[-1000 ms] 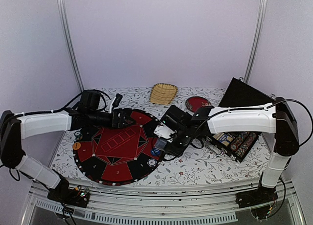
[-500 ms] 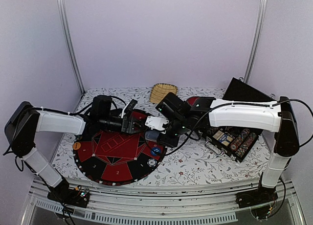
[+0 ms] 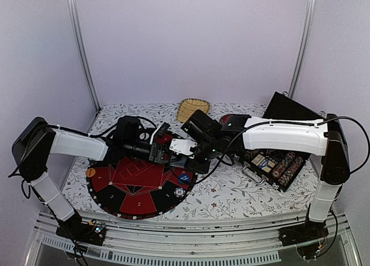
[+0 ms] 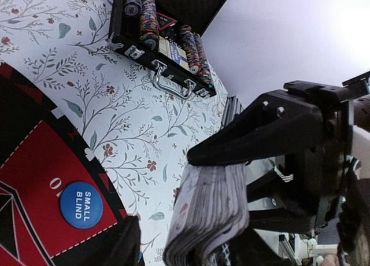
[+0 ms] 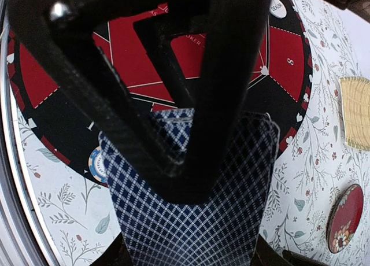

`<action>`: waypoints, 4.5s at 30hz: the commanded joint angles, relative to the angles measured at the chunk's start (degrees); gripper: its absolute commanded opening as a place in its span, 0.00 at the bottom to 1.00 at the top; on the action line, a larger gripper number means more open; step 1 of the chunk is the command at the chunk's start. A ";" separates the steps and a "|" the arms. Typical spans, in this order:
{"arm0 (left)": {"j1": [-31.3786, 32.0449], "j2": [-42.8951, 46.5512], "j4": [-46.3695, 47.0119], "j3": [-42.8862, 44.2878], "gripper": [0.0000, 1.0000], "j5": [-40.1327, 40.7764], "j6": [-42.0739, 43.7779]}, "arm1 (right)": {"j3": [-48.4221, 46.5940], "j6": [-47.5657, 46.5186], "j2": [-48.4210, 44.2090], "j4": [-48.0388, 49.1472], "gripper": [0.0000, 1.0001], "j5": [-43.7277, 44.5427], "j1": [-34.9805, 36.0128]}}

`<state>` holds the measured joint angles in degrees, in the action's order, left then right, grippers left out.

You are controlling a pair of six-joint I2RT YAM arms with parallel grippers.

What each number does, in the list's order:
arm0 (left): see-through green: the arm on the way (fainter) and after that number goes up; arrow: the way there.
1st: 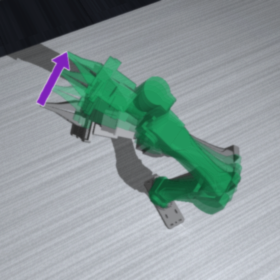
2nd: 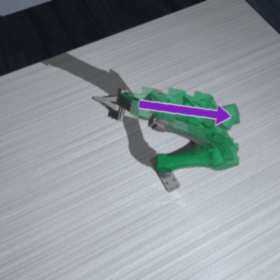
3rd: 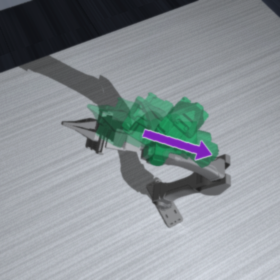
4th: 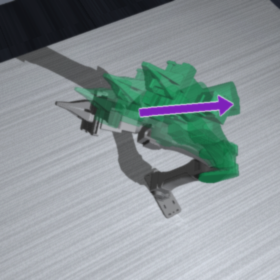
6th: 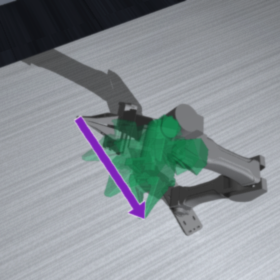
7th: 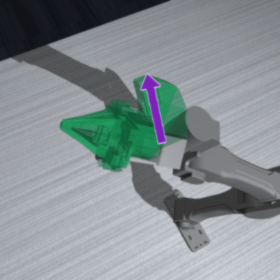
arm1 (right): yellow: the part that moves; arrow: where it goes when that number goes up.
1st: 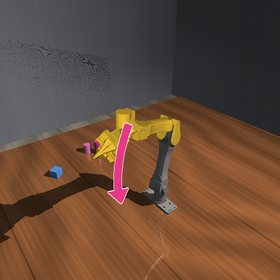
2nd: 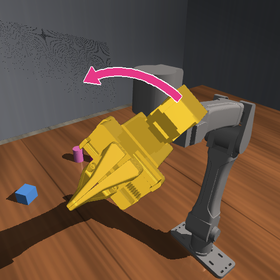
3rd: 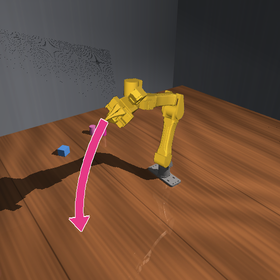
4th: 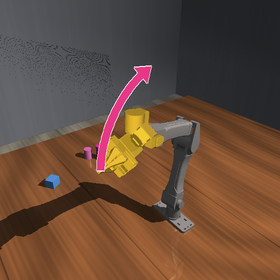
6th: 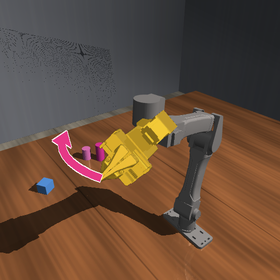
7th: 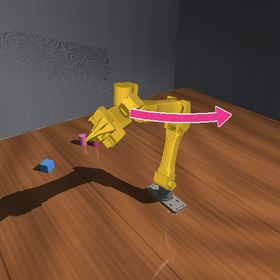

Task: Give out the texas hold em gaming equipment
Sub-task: Pass from the right arm to the left, then pass from the left arm to the right, then pick up the poker card from the face-down deck piles.

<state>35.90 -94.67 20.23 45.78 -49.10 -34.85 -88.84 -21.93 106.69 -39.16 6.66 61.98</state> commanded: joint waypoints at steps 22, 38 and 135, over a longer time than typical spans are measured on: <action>1.63 5.69 7.23 -0.87 0.00 -6.65 0.10 | 30.24 -7.71 -20.07 41.59 0.99 -2.49 -0.05; 1.55 6.69 8.12 -1.31 0.00 -6.26 -1.24 | 26.08 -10.85 -13.45 40.30 0.84 -1.94 -0.70; 0.14 12.95 -23.70 7.33 0.00 4.73 16.28 | 25.78 -5.45 -14.37 37.58 0.40 -7.97 -2.92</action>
<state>36.51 -81.87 -2.87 53.63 -43.88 -18.44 -62.37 -28.97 93.01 -4.12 0.62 59.22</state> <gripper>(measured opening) 0.010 0.408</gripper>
